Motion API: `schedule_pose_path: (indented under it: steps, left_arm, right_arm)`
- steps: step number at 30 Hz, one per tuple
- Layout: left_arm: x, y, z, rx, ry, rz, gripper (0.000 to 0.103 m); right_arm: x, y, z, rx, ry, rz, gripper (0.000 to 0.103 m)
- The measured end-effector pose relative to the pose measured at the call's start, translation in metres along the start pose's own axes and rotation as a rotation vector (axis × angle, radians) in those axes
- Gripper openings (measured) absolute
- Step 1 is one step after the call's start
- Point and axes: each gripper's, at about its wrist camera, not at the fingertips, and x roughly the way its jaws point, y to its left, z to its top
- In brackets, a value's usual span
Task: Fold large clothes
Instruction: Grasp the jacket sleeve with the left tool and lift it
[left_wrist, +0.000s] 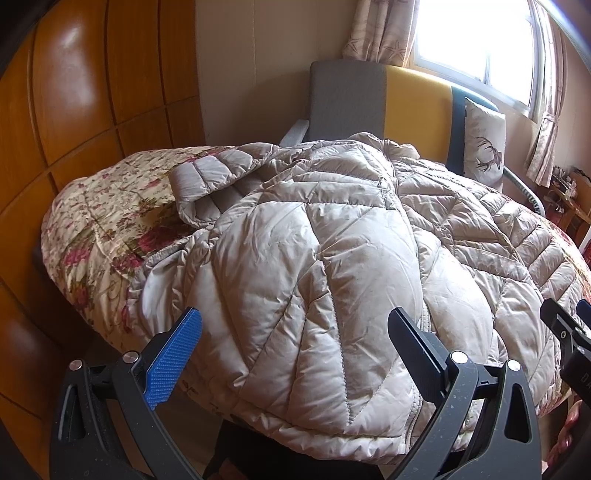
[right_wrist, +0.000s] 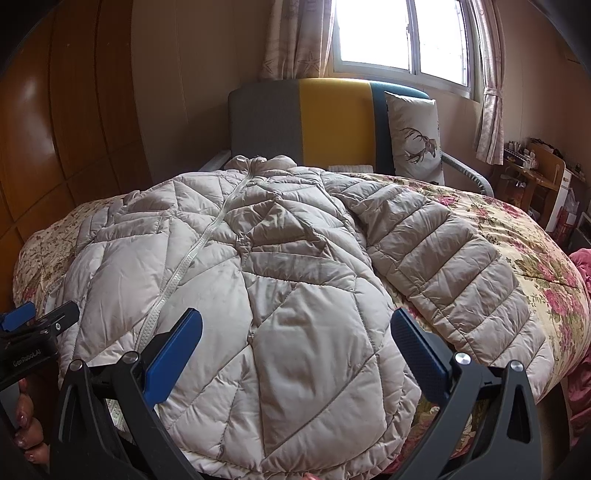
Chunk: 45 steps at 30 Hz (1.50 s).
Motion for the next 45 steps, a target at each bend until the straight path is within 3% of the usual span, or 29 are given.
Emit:
schedule_pose_path:
  steps: [5, 9, 14, 19, 21, 24, 28, 31, 34, 37, 38, 41, 45]
  left_arm:
    - [-0.001, 0.001, 0.004, 0.015, -0.005, -0.01, 0.1]
    - [-0.003, 0.014, 0.017, -0.006, -0.01, -0.12, 0.1]
    - [-0.006, 0.044, 0.038, -0.067, -0.074, -0.184, 0.1]
    - [0.026, 0.09, 0.066, -0.182, -0.04, -0.166, 0.1]
    - [0.044, 0.109, 0.081, -0.198, -0.036, -0.108, 0.1]
    - [0.08, 0.124, 0.104, -0.12, -0.02, -0.036, 0.1]
    - [0.14, 0.133, 0.126, 0.017, 0.062, 0.053, 0.098]
    - [0.172, 0.141, 0.136, 0.025, 0.103, 0.035, 0.092]
    - [0.195, 0.142, 0.139, 0.047, 0.122, 0.063, 0.08]
    - [0.213, 0.148, 0.14, 0.033, 0.149, 0.078, 0.052]
    - [0.214, 0.153, 0.141, 0.016, 0.148, 0.08, 0.035]
    - [0.212, 0.179, 0.15, -0.071, 0.109, 0.111, 0.015]
    - [0.205, 0.228, 0.162, -0.2, 0.059, 0.173, 0.011]
  right_arm:
    - [0.007, 0.001, 0.011, -0.011, -0.02, 0.0, 0.101]
    - [0.028, 0.005, 0.025, -0.052, -0.046, -0.02, 0.101]
    - [0.075, 0.001, 0.045, -0.076, -0.029, -0.048, 0.101]
    - [0.128, -0.004, 0.058, -0.111, 0.048, -0.105, 0.101]
    - [0.143, -0.01, 0.056, -0.093, 0.082, -0.107, 0.101]
    - [0.162, -0.017, 0.044, -0.085, 0.132, -0.114, 0.101]
    - [0.173, -0.022, 0.033, -0.078, 0.153, -0.1, 0.101]
    - [0.175, -0.027, 0.031, -0.061, 0.164, -0.078, 0.101]
    - [0.177, -0.03, 0.031, -0.046, 0.171, -0.063, 0.101]
    - [0.178, -0.03, 0.031, -0.046, 0.172, -0.062, 0.101]
    - [0.179, -0.031, 0.031, -0.046, 0.173, -0.062, 0.101]
    - [0.181, -0.027, 0.031, -0.045, 0.176, -0.064, 0.101]
    - [0.18, -0.027, 0.031, -0.046, 0.175, -0.064, 0.101]
